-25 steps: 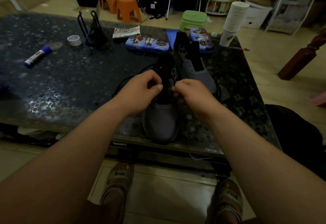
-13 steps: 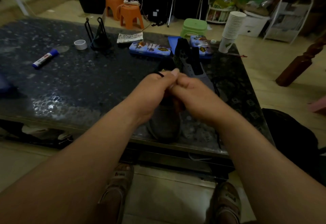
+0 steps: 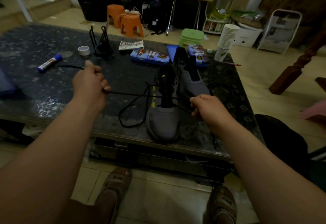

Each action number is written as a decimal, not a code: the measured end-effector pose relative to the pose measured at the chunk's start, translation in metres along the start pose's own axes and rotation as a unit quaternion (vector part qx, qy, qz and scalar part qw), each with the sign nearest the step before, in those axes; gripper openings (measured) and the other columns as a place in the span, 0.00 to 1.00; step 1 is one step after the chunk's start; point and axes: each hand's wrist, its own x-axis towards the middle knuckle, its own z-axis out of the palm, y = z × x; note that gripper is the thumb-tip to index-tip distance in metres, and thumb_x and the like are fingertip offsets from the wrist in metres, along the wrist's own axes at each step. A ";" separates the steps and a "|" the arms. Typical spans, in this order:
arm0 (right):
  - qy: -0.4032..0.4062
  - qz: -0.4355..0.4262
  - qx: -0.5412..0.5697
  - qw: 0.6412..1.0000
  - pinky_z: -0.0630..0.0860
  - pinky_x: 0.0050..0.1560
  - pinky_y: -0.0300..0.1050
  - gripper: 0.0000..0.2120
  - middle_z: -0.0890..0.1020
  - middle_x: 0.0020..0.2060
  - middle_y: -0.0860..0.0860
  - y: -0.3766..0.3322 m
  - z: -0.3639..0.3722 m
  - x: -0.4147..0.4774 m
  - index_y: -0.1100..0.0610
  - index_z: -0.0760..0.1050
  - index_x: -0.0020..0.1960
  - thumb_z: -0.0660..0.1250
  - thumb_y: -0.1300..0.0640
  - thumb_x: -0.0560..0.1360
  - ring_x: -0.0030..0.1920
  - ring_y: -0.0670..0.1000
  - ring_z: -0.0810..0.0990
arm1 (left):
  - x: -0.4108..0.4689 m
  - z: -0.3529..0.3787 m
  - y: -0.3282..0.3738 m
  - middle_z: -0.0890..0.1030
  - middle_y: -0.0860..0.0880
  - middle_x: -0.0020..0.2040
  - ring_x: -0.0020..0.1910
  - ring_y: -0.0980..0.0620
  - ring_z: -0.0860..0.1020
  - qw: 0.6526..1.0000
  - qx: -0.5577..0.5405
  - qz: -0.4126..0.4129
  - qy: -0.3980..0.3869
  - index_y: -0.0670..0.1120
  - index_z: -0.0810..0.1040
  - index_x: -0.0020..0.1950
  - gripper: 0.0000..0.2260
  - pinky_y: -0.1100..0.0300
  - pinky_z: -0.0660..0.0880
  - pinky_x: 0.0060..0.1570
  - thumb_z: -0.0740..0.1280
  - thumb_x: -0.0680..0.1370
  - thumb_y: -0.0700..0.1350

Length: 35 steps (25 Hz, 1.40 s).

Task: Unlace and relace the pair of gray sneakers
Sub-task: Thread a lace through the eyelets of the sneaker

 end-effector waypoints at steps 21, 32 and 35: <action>-0.064 -0.042 0.256 0.964 0.75 0.30 0.38 0.02 0.83 0.36 0.52 -0.050 0.054 -0.007 0.58 0.79 0.51 0.69 0.60 0.81 0.32 0.46 0.81 | -0.039 0.025 -0.032 0.79 0.53 0.46 0.49 0.48 0.79 0.617 0.691 0.158 -0.344 0.53 0.76 0.52 0.11 0.52 0.74 0.47 0.58 0.85 0.56; -0.081 -0.198 0.026 0.976 0.75 0.38 0.36 0.08 0.84 0.37 0.45 -0.061 0.074 -0.020 0.50 0.87 0.51 0.69 0.57 0.82 0.36 0.42 0.80 | -0.052 0.016 -0.035 0.74 0.57 0.28 0.26 0.61 0.70 0.960 0.185 0.018 -0.212 0.43 0.81 0.54 0.11 0.69 0.66 0.26 0.59 0.87 0.44; -0.014 -0.101 0.048 0.994 0.75 0.34 0.39 0.10 0.83 0.39 0.51 -0.054 0.065 -0.010 0.53 0.84 0.52 0.64 0.59 0.84 0.35 0.45 0.78 | -0.034 0.002 -0.035 0.74 0.52 0.34 0.28 0.56 0.67 0.986 0.122 -0.011 -0.110 0.45 0.79 0.52 0.10 0.66 0.64 0.24 0.59 0.87 0.45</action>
